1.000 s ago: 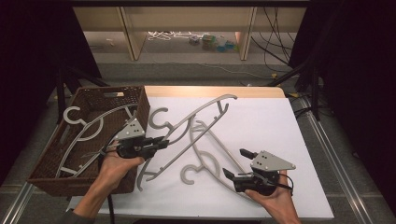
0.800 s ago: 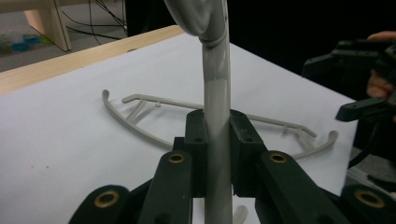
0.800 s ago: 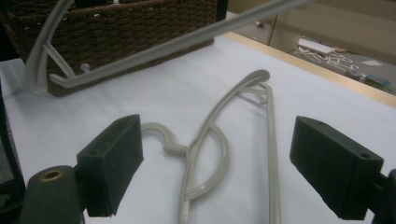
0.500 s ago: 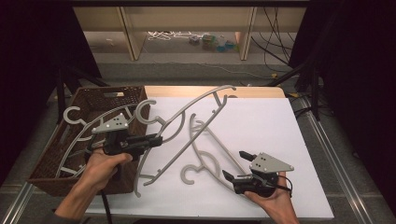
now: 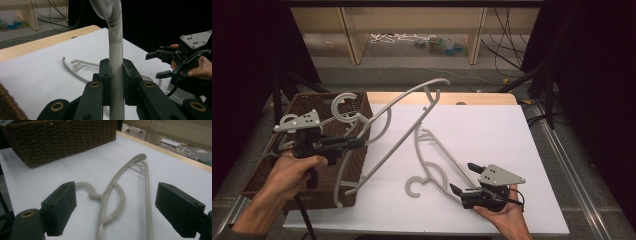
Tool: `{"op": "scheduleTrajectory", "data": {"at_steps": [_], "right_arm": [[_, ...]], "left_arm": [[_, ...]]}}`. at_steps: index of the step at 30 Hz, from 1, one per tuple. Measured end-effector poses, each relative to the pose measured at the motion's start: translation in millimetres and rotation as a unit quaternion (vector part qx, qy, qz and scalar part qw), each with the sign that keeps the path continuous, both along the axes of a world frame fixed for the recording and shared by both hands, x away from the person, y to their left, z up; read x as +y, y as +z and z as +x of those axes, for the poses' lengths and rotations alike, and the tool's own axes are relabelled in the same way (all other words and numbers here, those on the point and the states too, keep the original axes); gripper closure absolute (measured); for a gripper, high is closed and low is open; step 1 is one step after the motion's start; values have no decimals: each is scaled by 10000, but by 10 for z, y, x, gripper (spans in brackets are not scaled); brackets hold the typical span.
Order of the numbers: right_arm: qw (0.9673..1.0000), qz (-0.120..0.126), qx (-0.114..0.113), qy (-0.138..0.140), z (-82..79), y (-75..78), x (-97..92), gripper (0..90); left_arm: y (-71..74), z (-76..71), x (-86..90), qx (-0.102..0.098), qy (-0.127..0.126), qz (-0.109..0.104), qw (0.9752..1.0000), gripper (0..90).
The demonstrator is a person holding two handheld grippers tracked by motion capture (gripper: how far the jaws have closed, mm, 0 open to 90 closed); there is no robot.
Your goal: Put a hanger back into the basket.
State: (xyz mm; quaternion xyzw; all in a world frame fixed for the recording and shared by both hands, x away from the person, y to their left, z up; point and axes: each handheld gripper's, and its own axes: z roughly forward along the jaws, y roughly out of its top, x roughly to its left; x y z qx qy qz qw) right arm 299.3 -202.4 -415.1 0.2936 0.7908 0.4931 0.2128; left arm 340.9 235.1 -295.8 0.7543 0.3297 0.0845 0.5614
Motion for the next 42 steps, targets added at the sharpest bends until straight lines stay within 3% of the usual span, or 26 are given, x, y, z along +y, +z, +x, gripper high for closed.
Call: {"op": "scheduleTrajectory", "data": {"at_steps": [5, 19, 21, 25, 28, 31, 32, 33, 37, 39, 42], "right_arm": [[10000, -6, -14, -2, 5, -4, 0, 181], [10000, -16, 1, -38, 10, -10, -5, 183], [10000, -28, 16, -20, 11, -13, -8, 183], [10000, -13, -14, -38, 13, -13, -7, 183], [10000, -18, -6, -42, 14, -15, -7, 183], [10000, -30, 31, -25, 12, -17, -7, 183], [10000, -27, 37, -23, 14, -18, -6, 184], [10000, -24, 38, -23, 15, -18, -6, 184], [10000, -39, 14, -20, 18, -21, -7, 184], [10000, -18, -12, -36, 20, -27, -1, 185], [10000, -54, 43, -7, 22, -29, -1, 184]], "left_arm": [[71, 12, 126, -26, 126, 123, 9998, 795], [157, 149, 561, -52, 711, 58, 9974, 795], [179, 200, 698, -158, 957, 110, 9952, 795], [175, 250, 828, -229, 1116, 181, 9933, 795], [135, 341, 1007, -413, 1223, 344, 9910, 795], [107, 381, 1077, -416, 1221, 360, 9910, 795], [67, 419, 1154, -437, 1275, 465, 9898, 795], [44, 417, 1168, -323, 1374, 413, 9891, 795], [-18, 451, 1257, -288, 1455, 493, 9877, 795], [-54, 458, 1309, -260, 1696, 614, 9833, 795], [-118, 495, 1420, -193, 1807, 665, 9811, 795]]}}
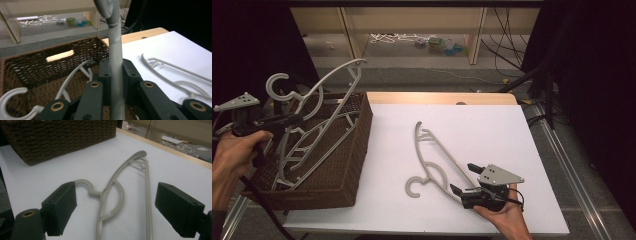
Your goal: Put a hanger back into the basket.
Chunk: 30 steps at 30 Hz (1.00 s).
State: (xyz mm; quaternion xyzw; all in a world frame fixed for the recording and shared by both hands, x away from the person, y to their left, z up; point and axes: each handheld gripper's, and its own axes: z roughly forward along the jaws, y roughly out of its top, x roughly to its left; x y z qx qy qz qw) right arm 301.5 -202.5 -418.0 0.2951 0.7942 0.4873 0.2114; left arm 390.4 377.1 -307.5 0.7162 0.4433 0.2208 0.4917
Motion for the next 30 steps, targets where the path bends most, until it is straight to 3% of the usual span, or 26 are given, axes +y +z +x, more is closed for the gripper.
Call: {"op": "scheduleTrajectory", "data": {"at_steps": [10, 11, 15, 18, 23, 28, 29, 30], "right_arm": [[10000, -14, 40, 24, -1, -4, 3, 185], [10000, -14, 46, 35, 3, -6, 4, 184], [10000, 4, 54, 32, 2, -9, 2, 183], [10000, 10, 17, 15, 2, -11, 6, 179], [10000, 33, 1, 6, 2, -11, 9, 175], [10000, 78, -1, 8, 5, -4, 4, 170], [10000, 74, -16, 2, 1, -4, 3, 168], [10000, 17, 6, -2, -5, 3, -4, 167]], "left_arm": [[-164, -23, 163, 162, 68, 312, 9994, 795], [-202, -35, 194, 214, 72, 441, 9988, 795], [-251, -50, 209, 271, 59, 569, 9980, 795], [-290, -56, 223, 313, 3, 812, 9962, 794], [-376, -57, 220, 552, -8, 992, 9935, 795], [-422, -21, 235, 629, -30, 1084, 9921, 794], [-428, -10, 253, 675, -128, 1241, 9899, 794], [-453, -2, 232, 710, -65, 1218, 9900, 794]]}}
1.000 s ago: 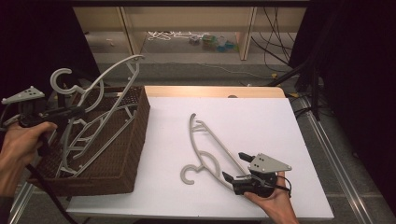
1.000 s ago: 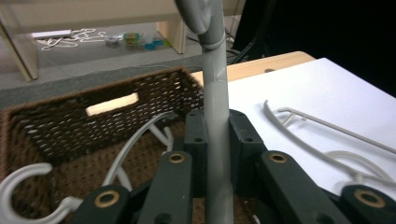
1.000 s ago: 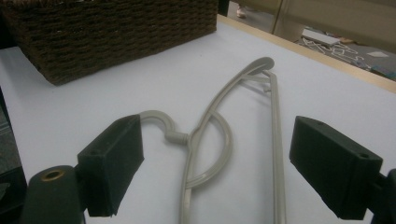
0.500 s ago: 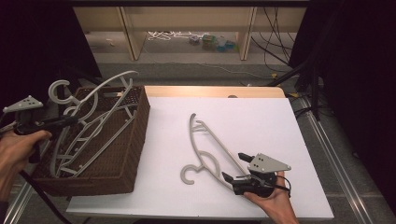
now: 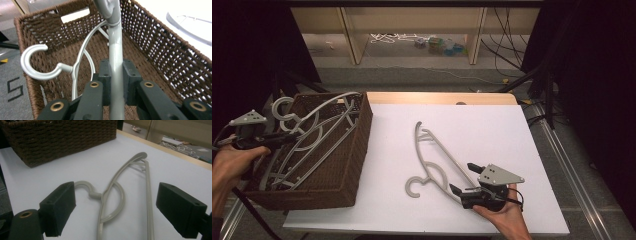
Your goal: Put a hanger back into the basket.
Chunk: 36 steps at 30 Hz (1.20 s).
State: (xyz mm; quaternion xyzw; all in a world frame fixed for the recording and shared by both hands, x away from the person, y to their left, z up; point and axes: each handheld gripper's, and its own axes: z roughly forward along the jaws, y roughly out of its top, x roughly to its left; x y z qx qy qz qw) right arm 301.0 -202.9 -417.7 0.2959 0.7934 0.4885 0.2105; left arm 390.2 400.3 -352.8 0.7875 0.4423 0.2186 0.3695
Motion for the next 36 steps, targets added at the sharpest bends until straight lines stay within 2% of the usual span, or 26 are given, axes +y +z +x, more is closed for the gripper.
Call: {"op": "scheduleTrajectory", "data": {"at_steps": [1, 2, 4, 6, 7, 8, 9, 11, 12, 15, 16, 17, 18, 19, 20, 22, 23, 24, 28, 29, 30, 31, 33, 34, 35, 36], "right_arm": [[10000, 59, -25, 17, 6, -5, 4, 167], [10000, 39, -20, 32, 10, -5, 4, 167], [10000, 40, -16, 33, 9, -7, 5, 167], [10000, 40, -19, 43, 8, -8, 7, 167], [10000, 39, -12, 36, 9, -7, 7, 167], [10000, 39, -12, 36, 9, -7, 7, 167], [10000, 33, -14, 36, 9, -9, 6, 167], [10000, 42, 0, 34, 14, -10, 5, 167], [10000, 43, 3, 26, 15, -14, 6, 167], [10000, 39, 17, 24, 12, -16, 1, 167], [10000, 40, 11, 26, 14, -15, -1, 167], [10000, 57, -4, 25, 16, -16, 1, 167], [10000, 57, -4, 25, 16, -16, 1, 167], [10000, 61, 8, 32, 13, -16, 0, 167], [10000, 61, 8, 32, 13, -16, 0, 167], [10000, 53, 9, 26, 17, -16, -1, 168], [10000, 43, 13, 45, 20, -18, -3, 168], [10000, 45, 5, 53, 21, -24, -4, 168], [10000, 49, 15, 46, 22, -24, -1, 168], [10000, 43, 14, 48, 19, -24, 0, 168], [10000, 56, 16, 50, 21, -21, 2, 168], [10000, 60, 2, 40, 22, -23, 4, 168], [10000, 28, 22, 60, 20, -28, 0, 168], [10000, 28, 22, 60, 20, -28, 0, 168], [10000, 26, 21, 62, 20, -28, 0, 168], [10000, 59, 15, 46, 22, -27, 3, 168]], "left_arm": [[-20, 8, -3, -11, -18, -30, 10000, 794], [-37, 38, 10, -73, -147, 73, 9998, 794], [-55, 54, 18, -57, -187, 122, 9997, 794], [-94, 63, 10, 9, -108, 114, 9999, 794], [-124, 103, 8, 74, -238, 228, 9994, 794], [-124, 103, 8, 74, -238, 228, 9994, 794], [-130, 121, 15, 147, -343, 386, 9986, 794], [-187, 155, -21, 333, -366, 531, 9974, 794], [-223, 153, -49, 409, -245, 445, 9979, 793], [-270, 174, -80, 526, -174, 409, 9976, 793], [-306, 192, -103, 453, -137, 370, 9982, 792], [-318, 210, -108, 532, -188, 483, 9972, 790], [-347, 224, -138, 580, -167, 456, 9971, 790], [-374, 230, -170, 570, -106, 483, 9971, 791], [-413, 240, -202, 480, -35, 371, 9981, 791], [-426, 230, -205, 692, 26, 437, 9966, 790], [-425, 226, -186, 735, 67, 387, 9965, 789], [-427, 231, -158, 664, 55, 435, 9968, 786], [-447, 239, -114, 758, 235, 361, 9962, 777], [-457, 249, -106, 675, 236, 388, 9967, 773], [-469, 248, -115, 722, 388, 313, 9961, 760], [-469, 248, -115, 722, 388, 313, 9961, 747], [-504, 267, -105, 730, 432, 442, 9954, 715], [-531, 287, -90, 646, 313, 532, 9960, 715], [-539, 274, -99, 747, 415, 552, 9948, 710], [-542, 248, -111, 880, 685, 436, 9928, 670]]}}
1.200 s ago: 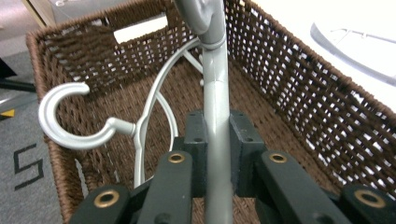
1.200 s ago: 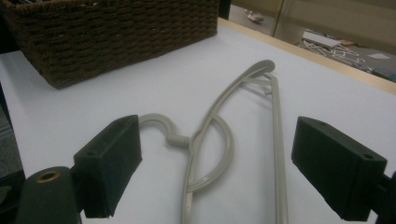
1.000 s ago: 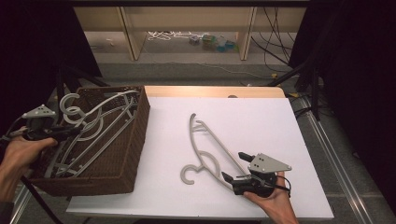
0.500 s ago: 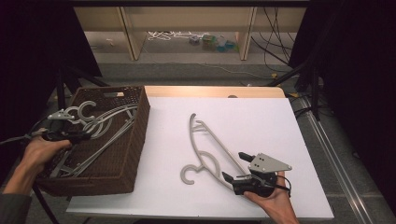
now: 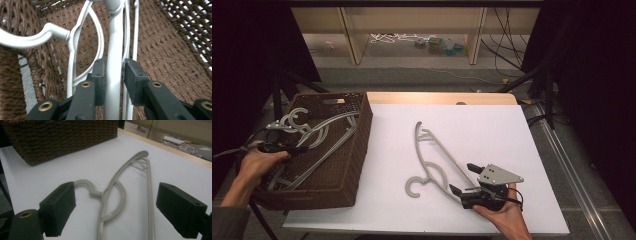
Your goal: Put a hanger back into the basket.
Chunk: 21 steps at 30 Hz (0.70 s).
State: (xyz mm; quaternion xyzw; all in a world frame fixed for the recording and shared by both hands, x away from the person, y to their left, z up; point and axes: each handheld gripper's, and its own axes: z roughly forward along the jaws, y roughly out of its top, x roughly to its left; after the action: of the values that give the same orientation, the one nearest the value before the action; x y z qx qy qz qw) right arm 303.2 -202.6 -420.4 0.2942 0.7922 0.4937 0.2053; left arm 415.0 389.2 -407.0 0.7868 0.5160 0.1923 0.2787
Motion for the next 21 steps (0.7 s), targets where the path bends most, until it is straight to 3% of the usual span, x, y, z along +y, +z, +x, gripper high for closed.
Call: {"op": "scheduleTrajectory", "data": {"at_steps": [1, 3, 4, 5, 6, 7, 9, 12, 14, 15, 16, 18, 19, 21], "right_arm": [[10000, 0, 0, 0, 0, 0, 0, 168], [10000, -6, 24, -3, -1, -1, -3, 168], [10000, -6, 24, -3, -1, -1, -3, 168], [10000, -7, 13, -8, 0, -2, 0, 168], [10000, -7, 13, -8, 0, -2, 0, 168], [10000, -22, 18, 0, -2, -3, -1, 168], [10000, 2, 3, -7, 2, -4, 4, 169], [10000, -22, 21, 0, -2, -4, -1, 169], [10000, -19, 19, 0, -1, -2, 0, 169], [10000, -15, 19, 0, -1, -1, 1, 169], [10000, -13, -5, 0, 0, -1, 0, 169], [10000, -3, -6, -4, -1, 0, 0, 169], [10000, -2, -5, -7, 0, 2, -2, 169], [10000, -12, -13, -2, 0, 4, -5, 168]], "left_arm": [[0, 0, 0, 0, 0, 0, 10000, 634], [-5, 31, 48, -380, -39, -10, 9993, 574], [-5, 31, 48, -380, -39, -10, 9993, 539], [38, 16, 64, -216, 71, 58, 9997, 501], [55, -6, 63, -149, 304, -3, 9994, 501], [70, 12, 96, -230, 188, 12, 9996, 483], [137, -7, 130, -393, 321, -28, 9987, 432], [198, -31, 129, -442, 407, -88, 9982, 373], [254, -73, 98, -491, 560, -192, 9970, 366], [275, -72, 91, -610, 449, -258, 9968, 354], [301, -105, 54, -668, 601, -357, 9953, 344], [353, -153, 13, -760, 577, -456, 9944, 320], [380, -207, -48, -800, 703, -564, 9927, 310], [400, -262, -131, -906, 555, -678, 9920, 283]]}}
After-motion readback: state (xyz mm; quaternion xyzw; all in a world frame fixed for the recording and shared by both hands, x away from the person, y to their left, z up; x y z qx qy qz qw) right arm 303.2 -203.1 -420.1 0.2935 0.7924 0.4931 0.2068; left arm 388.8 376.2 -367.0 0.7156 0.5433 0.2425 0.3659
